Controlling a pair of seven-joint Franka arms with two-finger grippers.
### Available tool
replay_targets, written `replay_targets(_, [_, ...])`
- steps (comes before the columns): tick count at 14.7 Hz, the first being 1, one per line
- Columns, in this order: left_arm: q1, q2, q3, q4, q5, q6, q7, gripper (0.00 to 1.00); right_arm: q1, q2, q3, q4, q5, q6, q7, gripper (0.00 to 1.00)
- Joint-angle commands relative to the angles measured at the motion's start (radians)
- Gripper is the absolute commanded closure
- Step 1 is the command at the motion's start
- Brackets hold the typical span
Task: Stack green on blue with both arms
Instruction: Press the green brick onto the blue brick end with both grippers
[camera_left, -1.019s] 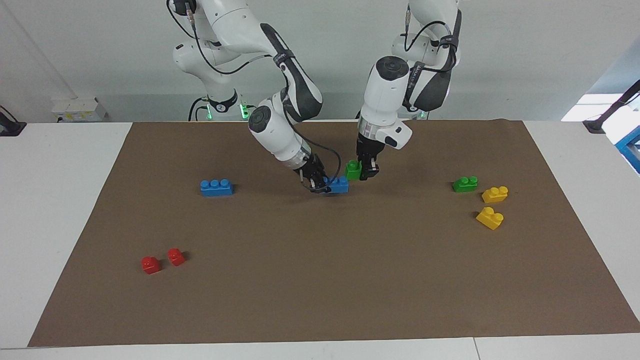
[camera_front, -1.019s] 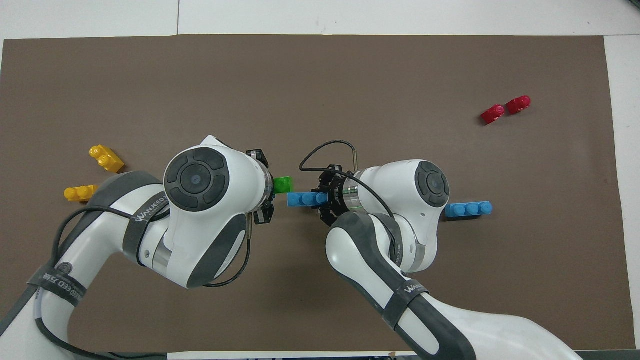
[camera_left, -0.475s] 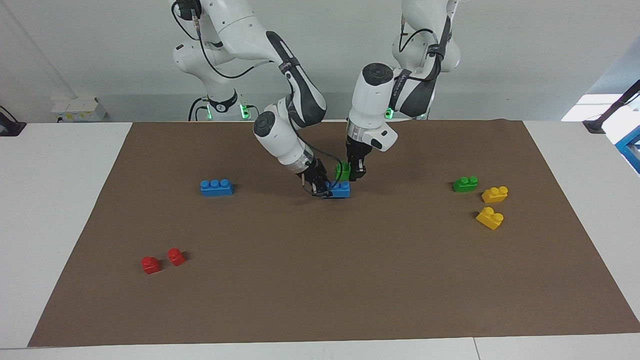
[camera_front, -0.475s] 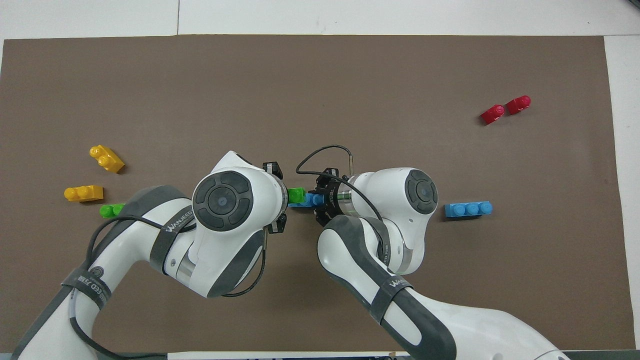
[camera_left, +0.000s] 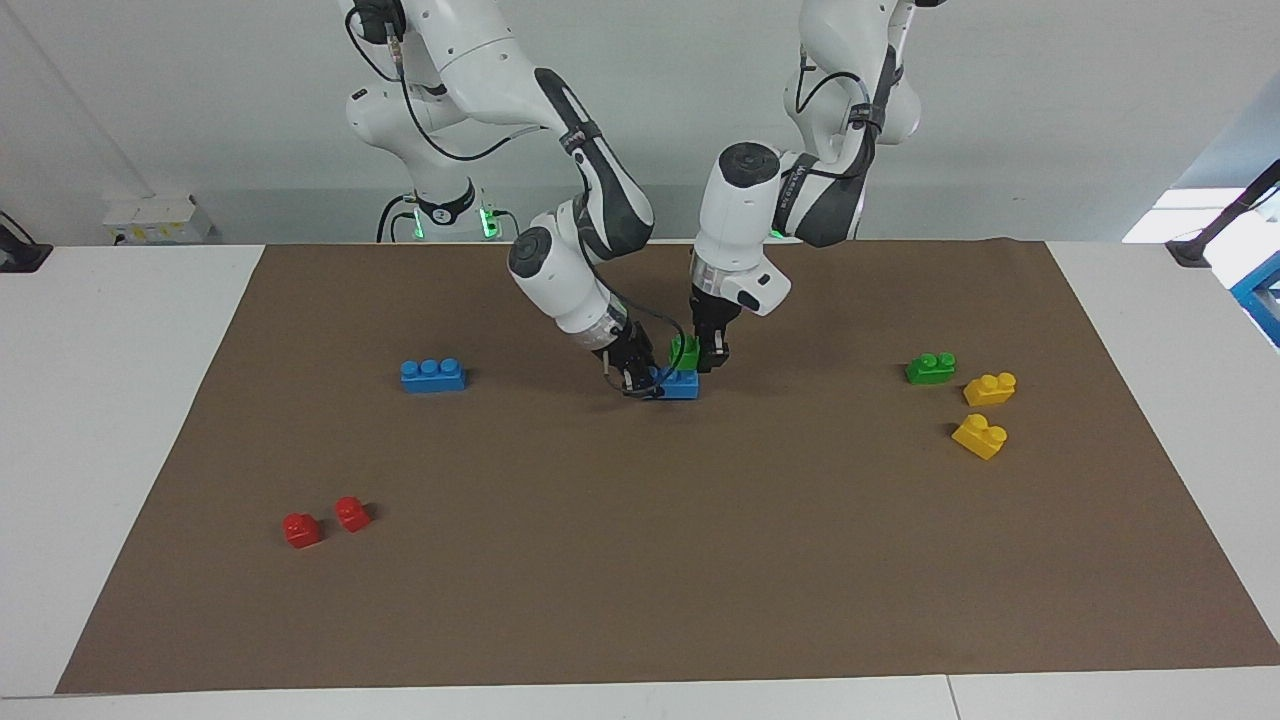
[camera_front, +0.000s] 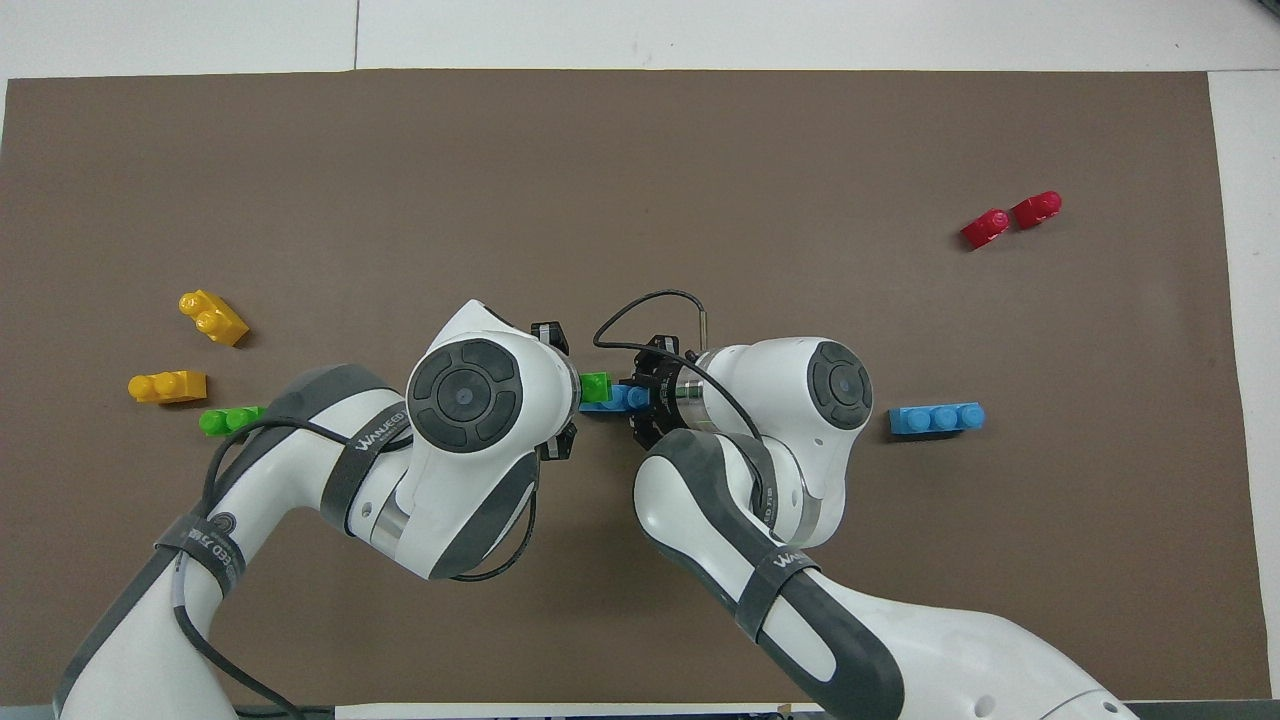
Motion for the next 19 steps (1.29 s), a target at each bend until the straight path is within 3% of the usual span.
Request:
replay_targets(1, [-0.015,0.005,0.016,-0.018,0.036,0.033,-0.017,1.0,0.003,0.011,0.001,-0.009,0.034,0.039,-0.052,1.0])
replay_targets(19, [-0.061,0.08,0.016,-0.032,0.053,0.076,-0.022,1.0,0.002,0.008,0.001,-0.03,0.08,0.044,-0.106,1.0])
